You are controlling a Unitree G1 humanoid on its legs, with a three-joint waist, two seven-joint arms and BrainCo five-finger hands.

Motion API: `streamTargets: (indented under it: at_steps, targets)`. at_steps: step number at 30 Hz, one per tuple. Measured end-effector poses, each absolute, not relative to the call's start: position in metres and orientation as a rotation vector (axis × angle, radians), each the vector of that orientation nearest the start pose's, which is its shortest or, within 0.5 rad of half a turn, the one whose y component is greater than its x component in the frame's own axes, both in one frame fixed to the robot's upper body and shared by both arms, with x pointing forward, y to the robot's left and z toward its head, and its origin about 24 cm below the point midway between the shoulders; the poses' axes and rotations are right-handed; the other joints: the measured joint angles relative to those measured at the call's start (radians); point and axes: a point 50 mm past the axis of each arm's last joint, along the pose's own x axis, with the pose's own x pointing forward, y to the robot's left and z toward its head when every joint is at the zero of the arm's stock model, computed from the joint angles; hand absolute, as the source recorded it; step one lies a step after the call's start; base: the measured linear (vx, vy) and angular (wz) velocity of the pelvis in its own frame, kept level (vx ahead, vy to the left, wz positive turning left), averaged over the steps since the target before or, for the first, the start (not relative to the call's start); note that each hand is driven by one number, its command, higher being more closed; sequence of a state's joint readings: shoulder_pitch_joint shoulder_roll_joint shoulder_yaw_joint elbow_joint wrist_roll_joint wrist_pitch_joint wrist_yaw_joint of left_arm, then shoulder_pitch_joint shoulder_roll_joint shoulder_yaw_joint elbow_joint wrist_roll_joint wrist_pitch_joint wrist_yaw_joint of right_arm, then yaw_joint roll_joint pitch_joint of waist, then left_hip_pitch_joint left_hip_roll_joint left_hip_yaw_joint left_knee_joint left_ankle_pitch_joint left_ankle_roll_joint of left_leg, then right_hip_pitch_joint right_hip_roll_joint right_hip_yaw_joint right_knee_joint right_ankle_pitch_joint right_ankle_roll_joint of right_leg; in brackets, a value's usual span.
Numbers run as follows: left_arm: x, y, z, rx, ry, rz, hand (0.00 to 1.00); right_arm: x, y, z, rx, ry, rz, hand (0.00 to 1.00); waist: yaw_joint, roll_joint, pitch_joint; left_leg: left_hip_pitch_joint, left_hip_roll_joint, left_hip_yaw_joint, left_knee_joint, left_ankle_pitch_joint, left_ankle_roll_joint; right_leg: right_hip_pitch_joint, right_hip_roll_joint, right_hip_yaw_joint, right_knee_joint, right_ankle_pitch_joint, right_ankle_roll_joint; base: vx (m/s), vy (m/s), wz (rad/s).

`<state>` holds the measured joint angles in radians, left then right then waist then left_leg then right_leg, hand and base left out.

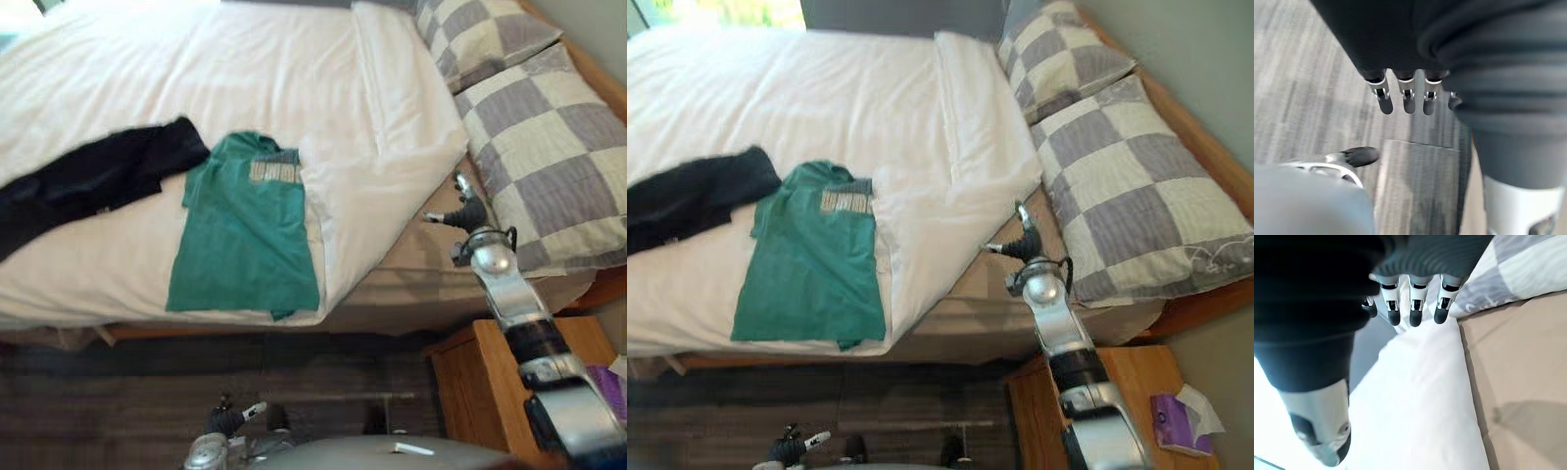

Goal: Tidy the bed and pick cloth on bed and put in laundry

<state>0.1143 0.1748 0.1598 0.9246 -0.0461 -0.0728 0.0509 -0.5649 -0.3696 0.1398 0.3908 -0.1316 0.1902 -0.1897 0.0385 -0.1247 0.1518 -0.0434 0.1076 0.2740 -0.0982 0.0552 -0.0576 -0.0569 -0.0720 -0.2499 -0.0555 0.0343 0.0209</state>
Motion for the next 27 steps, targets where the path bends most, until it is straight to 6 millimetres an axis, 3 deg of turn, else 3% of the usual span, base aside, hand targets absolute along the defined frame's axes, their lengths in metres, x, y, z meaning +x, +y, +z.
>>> streamTargets:
  at_steps: [1, 3, 6, 12, 17, 20, 22, 27]
  targets:
    - [0.115, 0.246, -0.138, 0.083, 0.925, 0.32, 0.0, 0.357, -0.192, 0.119, -0.564, -0.046, -0.152, 0.0, 0.005, -0.003, 0.012, -0.008, 0.001, -0.005, 0.0, 0.004, 0.001, -0.006, 0.001, -0.001, 0.0, 0.005, -0.001, -0.1, -0.014, 0.24]
    - [0.141, 0.253, -0.125, 0.106, 0.846, 0.315, 0.0, 0.371, -0.188, 0.149, -0.606, -0.126, -0.178, 0.0, 0.014, -0.012, 0.077, -0.041, 0.004, -0.028, 0.0, 0.019, 0.008, -0.028, 0.003, -0.008, 0.002, 0.03, -0.004, -0.11, 0.001, 0.23]
    - [0.164, 0.259, -0.112, 0.108, 0.761, 0.317, 0.0, 0.382, -0.193, 0.181, -0.655, -0.195, -0.226, 0.0, 0.031, -0.003, 0.126, -0.089, 0.01, -0.049, 0.0, 0.039, 0.018, -0.067, 0.002, -0.008, 0.003, 0.063, 0.003, -0.1, 0.026, 0.19]
    - [0.188, 0.269, -0.09, 0.15, 0.65, 0.305, 0.0, 0.387, -0.211, 0.243, -0.722, -0.328, -0.35, 0.0, 0.063, 0.006, 0.216, -0.18, 0.007, -0.095, -0.001, 0.07, 0.021, -0.133, 0.0, -0.011, 0.004, 0.092, 0.0, -0.05, 0.042, 0.2]
    - [0.199, 0.257, -0.083, 0.175, 0.602, 0.233, 0.0, 0.388, -0.21, 0.273, -0.723, -0.388, -0.378, 0.0, 0.074, 0.019, 0.249, -0.228, 0.006, -0.122, 0.0, 0.095, 0.026, -0.164, 0.001, -0.014, 0.004, 0.092, 0.0, 0.01, 0.026, 0.16]
    - [0.208, 0.243, -0.078, 0.183, 0.57, 0.143, 0.0, 0.388, -0.213, 0.285, -0.749, -0.397, -0.399, 0.0, 0.079, 0.049, 0.269, -0.256, 0.0, -0.134, 0.0, 0.107, 0.029, -0.184, -0.004, -0.025, 0.004, 0.092, 0.0, 0.0, 0.026, 0.14]
    - [0.21, 0.233, -0.079, 0.154, 0.569, 0.107, 0.0, 0.386, -0.22, 0.295, -0.767, -0.404, -0.426, 0.0, 0.082, 0.088, 0.292, -0.267, -0.007, -0.143, 0.0, 0.114, 0.033, -0.189, -0.013, -0.037, 0.004, 0.091, -0.002, -0.01, 0.037, 0.16]
    - [0.214, 0.225, -0.076, 0.09, 0.552, 0.073, 0.0, 0.385, -0.221, 0.313, -0.793, -0.427, -0.442, 0.0, 0.084, 0.125, 0.312, -0.324, -0.02, -0.141, 0.0, 0.135, 0.041, -0.255, -0.028, -0.037, 0.022, 0.082, -0.011, -0.02, 0.034, -0.01]
